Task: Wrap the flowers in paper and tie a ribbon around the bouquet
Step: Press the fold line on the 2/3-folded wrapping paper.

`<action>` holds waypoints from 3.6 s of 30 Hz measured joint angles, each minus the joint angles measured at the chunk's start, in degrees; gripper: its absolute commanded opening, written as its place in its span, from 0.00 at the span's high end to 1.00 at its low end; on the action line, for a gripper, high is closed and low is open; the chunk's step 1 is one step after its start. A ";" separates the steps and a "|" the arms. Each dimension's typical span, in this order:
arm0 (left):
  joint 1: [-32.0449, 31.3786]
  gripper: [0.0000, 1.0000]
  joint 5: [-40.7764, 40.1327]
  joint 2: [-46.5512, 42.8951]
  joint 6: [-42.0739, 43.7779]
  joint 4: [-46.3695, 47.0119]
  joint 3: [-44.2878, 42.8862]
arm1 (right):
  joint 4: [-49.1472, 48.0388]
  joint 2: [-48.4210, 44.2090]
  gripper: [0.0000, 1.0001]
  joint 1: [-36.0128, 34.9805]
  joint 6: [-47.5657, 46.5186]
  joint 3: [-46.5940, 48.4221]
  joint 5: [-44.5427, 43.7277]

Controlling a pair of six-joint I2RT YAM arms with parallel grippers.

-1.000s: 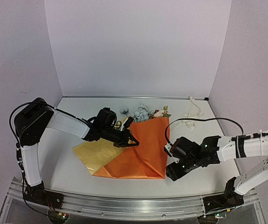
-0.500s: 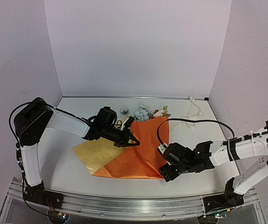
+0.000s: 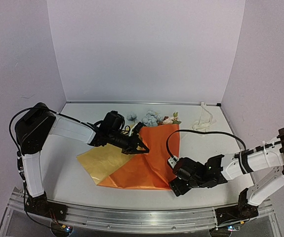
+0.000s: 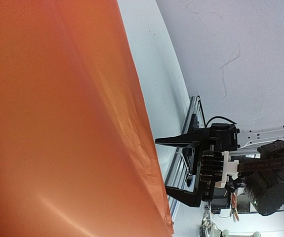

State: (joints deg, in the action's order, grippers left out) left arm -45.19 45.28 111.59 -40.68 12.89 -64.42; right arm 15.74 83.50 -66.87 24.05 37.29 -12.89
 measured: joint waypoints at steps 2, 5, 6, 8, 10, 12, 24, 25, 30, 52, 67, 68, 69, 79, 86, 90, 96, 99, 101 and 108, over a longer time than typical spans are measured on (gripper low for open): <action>0.00 1.00 0.18 0.00 -0.10 -0.09 -0.45 | -0.27 0.00 0.21 -0.08 0.01 -0.06 -0.31; 0.00 1.00 0.36 0.00 -0.23 -0.39 -0.89 | -0.97 0.00 0.19 -0.09 0.00 -0.28 -0.75; 0.02 1.00 0.62 0.00 -0.27 -0.42 -0.94 | -1.32 0.00 0.19 -0.09 0.00 -0.37 -0.78; 0.04 1.00 1.13 0.00 -0.27 -0.58 -1.01 | -1.80 0.00 0.19 -0.09 -0.02 -0.48 -0.78; 0.15 1.00 1.55 0.00 -0.22 -0.81 -1.13 | -2.27 0.04 0.18 -0.09 -0.04 -0.56 -0.76; 0.16 1.00 1.87 0.00 -0.13 -0.98 -1.16 | -2.63 0.32 0.18 -0.09 -0.02 -0.58 -0.74; 0.78 1.00 4.36 0.00 0.07 -2.48 -1.26 | -6.07 4.60 0.18 -0.09 0.85 -1.00 -1.10; 0.86 1.00 4.59 0.00 0.05 -2.51 -1.31 | -6.30 4.75 0.18 -0.15 1.03 -1.00 -1.24; 1.10 1.00 5.49 0.00 -0.54 -2.83 -1.98 | -6.64 5.05 0.19 -0.81 1.52 -1.00 -2.83; 1.40 1.00 0.25 -0.22 -4.36 -11.89 -6.19 | 6.92 -1.55 0.17 -1.32 -0.20 -2.88 -9.68; 1.49 1.00 -7.14 -1.49 -4.39 -14.43 -1.55 | 11.25 -9.01 0.55 5.95 3.98 2.53 11.85; 1.49 1.00 -7.46 -1.65 -4.41 -14.41 -1.33 | 11.32 -8.75 0.58 6.92 4.54 2.79 13.16; 1.49 1.00 -7.79 -1.93 -4.42 -14.38 -1.01 | 11.39 -8.30 0.60 7.64 5.17 3.21 14.55; 1.49 1.00 -11.11 -7.19 -4.35 -14.39 2.33 | 7.55 -1.43 0.65 9.61 12.22 6.02 24.99; 1.51 1.00 -13.90 -7.48 -4.31 -14.56 4.44 | 4.01 1.72 0.71 10.70 16.07 6.30 27.14; 1.56 1.00 -15.64 -7.48 -4.27 -15.00 5.06 | 2.18 3.10 0.74 10.97 18.00 6.73 27.87; 2.42 1.00 -16.96 -7.48 -4.35 -14.88 6.23 | -1.53 6.43 0.87 11.17 20.65 7.89 30.02; 2.91 1.00 -17.01 -7.48 -4.36 -14.87 6.69 | -2.95 8.11 0.92 11.29 21.97 8.47 30.92; 3.09 1.00 -17.00 -7.48 -4.37 -14.87 6.82 | -3.94 9.17 0.93 11.40 22.76 8.68 31.48; 3.65 1.00 -16.99 -7.49 -4.39 -14.38 7.61 | -6.04 11.79 0.95 11.86 25.42 9.08 32.75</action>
State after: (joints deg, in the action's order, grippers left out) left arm -41.54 28.29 104.10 -45.08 -1.49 -56.82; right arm 9.70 95.30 -55.00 49.47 46.37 19.86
